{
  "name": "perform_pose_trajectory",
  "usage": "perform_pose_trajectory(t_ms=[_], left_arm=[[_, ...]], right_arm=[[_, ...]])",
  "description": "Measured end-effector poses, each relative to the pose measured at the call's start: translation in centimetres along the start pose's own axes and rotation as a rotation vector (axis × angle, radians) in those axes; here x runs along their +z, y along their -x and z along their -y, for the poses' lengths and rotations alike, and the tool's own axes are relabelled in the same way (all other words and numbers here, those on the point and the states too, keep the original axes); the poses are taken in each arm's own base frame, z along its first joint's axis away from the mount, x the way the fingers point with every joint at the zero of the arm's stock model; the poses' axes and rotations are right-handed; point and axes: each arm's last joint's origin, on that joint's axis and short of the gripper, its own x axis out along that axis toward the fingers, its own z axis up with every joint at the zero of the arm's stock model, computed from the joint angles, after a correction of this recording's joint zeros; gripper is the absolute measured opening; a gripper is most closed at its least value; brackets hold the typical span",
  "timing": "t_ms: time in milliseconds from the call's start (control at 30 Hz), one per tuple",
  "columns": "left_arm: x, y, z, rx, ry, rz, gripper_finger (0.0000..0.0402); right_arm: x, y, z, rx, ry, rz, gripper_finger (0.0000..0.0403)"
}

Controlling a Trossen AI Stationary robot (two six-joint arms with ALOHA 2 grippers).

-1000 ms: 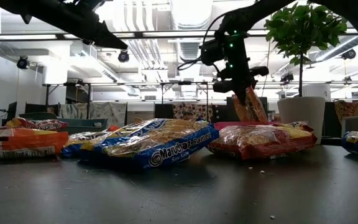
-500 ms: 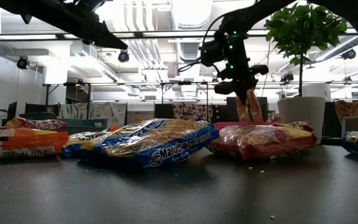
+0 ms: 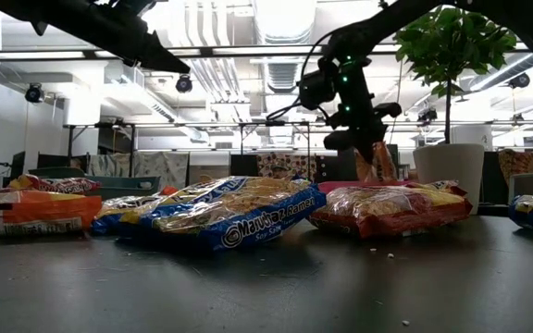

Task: Sort Maruchan noodles
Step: Put the orange noodle pack into the red bin

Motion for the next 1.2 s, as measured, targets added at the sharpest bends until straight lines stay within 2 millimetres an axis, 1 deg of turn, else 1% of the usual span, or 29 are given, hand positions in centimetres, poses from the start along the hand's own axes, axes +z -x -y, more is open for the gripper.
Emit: perform_pose_trajectory(t_ms=[333, 533, 600, 800, 900, 1033, 1200], left_arm=[[0.0, 0.0, 0.0, 0.0, 0.0, 0.0, 0.0045], [0.0, 0.0, 0.0, 0.0, 0.0, 0.0, 0.0045], [0.0, 0.0, 0.0, 0.0, 0.0, 0.0, 0.0045], [0.0, 0.0, 0.0, 0.0, 0.0, 0.0, 0.0045], [0.0, 0.0, 0.0, 0.0, 0.0, 0.0, 0.0045], [0.0, 0.0, 0.0, 0.0, 0.0, 0.0, 0.0045], [0.0, 0.0, 0.0, 0.0, 0.0, 0.0, 0.0045]], right_arm=[[0.3, -0.5, 0.7, -0.028, 0.014, -0.007, 0.0079], [0.2, -0.6, 0.8, 0.022, 0.042, -0.036, 0.0065], [0.3, -0.7, 0.8, 0.021, 0.037, -0.039, 0.0072], [0.4, -0.8, 1.1, 0.011, 0.025, -0.04, 0.0128], [0.4, -1.0, 1.3, 0.009, 0.019, -0.043, 0.0146], [0.5, -1.1, 1.7, -0.035, 0.019, -0.035, 0.0154], [0.4, -1.1, 1.9, -0.075, 0.021, -0.034, 0.0148]])
